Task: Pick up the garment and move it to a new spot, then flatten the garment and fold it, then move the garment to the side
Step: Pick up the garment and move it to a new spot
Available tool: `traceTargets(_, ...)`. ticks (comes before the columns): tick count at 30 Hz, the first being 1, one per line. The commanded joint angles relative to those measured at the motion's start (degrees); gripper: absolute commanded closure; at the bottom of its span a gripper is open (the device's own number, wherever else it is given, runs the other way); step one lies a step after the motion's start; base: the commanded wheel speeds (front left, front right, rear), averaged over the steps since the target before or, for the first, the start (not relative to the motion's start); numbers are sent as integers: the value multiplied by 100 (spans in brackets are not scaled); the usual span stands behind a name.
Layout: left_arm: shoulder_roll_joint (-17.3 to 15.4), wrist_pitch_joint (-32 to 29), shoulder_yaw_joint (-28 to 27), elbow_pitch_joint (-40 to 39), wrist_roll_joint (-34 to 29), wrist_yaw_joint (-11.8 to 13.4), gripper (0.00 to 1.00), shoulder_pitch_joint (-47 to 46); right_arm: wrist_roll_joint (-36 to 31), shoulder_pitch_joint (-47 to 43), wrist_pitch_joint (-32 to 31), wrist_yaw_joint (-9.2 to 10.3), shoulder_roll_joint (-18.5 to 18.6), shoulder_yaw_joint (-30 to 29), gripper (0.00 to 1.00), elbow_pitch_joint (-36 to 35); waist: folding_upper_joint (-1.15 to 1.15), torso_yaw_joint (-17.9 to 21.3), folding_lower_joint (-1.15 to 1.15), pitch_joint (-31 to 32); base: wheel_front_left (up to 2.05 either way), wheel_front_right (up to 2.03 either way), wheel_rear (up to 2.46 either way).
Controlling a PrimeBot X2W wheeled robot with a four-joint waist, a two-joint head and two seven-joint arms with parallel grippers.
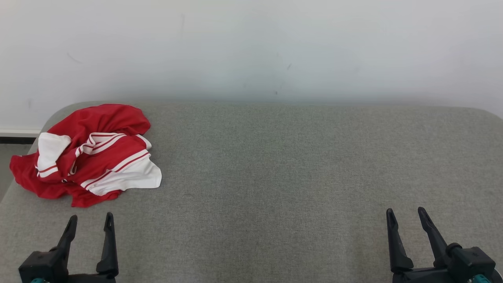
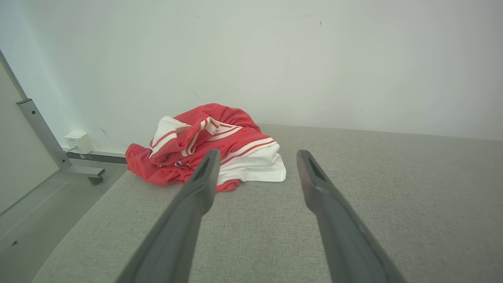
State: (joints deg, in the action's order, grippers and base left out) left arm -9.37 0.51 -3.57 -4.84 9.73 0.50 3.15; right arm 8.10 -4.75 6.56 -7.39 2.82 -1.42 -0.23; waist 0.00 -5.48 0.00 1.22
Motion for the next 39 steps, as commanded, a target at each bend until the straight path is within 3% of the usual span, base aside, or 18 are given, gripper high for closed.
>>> traceTargets(1,-36,16,-2,12,19,25,0,59,72,-9,13,-19,11,-2,0,13,0,-7,0,5,0,0,0)
traceTargets(6,-45,6,27,22,38,29,0,37,116,-49,47,-19,11,-5,0,47,0,-88,0,21,0,0,0)
traceTargets(11,-77,7,53,80,55,17,0,-95,145,-75,59,-19,10,9,0,72,0,-444,0,2,0,0,0)
traceTargets(26,-183,77,-2,385,179,52,0,-222,147,20,-3,-19,9,110,0,211,0,-2322,0,-36,0,0,0)
traceTargets(39,-150,454,-565,268,462,364,0,198,20,851,-238,-19,11,757,0,528,0,-2533,0,-393,0,0,0)
